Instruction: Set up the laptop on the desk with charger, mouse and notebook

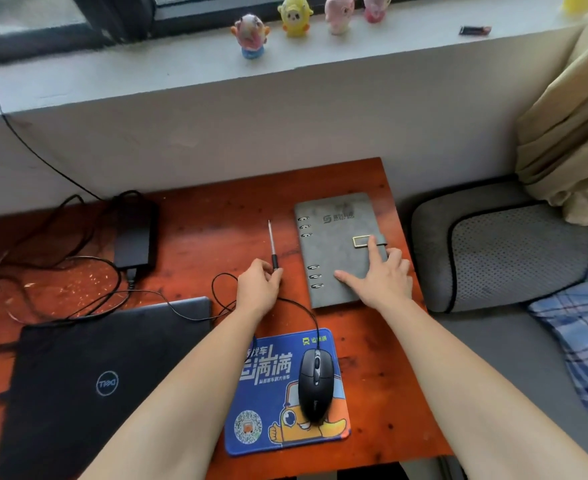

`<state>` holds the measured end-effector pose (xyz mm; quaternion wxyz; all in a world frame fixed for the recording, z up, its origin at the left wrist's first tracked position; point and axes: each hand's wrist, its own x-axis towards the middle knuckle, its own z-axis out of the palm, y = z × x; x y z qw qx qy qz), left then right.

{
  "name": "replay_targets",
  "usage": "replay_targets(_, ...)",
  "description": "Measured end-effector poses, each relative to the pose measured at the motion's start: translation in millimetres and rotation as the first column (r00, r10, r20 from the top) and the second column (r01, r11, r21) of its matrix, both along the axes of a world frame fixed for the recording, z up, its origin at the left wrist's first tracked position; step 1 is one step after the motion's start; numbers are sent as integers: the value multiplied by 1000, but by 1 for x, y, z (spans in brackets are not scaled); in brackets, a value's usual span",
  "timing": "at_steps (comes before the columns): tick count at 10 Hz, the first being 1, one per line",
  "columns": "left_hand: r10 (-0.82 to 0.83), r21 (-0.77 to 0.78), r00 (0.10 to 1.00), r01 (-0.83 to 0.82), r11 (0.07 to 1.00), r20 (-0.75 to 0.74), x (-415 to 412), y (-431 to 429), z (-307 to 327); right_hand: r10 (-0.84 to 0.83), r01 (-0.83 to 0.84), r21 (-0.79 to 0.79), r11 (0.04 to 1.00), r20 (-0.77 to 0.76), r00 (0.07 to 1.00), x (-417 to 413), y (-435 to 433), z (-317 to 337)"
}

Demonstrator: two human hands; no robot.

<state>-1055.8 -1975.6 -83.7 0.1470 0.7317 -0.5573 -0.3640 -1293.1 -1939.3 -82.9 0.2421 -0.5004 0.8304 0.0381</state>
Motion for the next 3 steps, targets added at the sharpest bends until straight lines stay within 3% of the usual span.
replay_targets(1,-117,-64,991,121,991,62,5,9,23,-5,6,84,996,-17,1000,4,-5,18)
replay_targets(2,-224,-181,962,251,951,159,30,31,51,42,-41,6,999,-77,996,17,2,41)
replay_targets(3,-259,-199,899,343,918,352,66,58,58,92,-75,-251,965,56,994,35,-2,83)
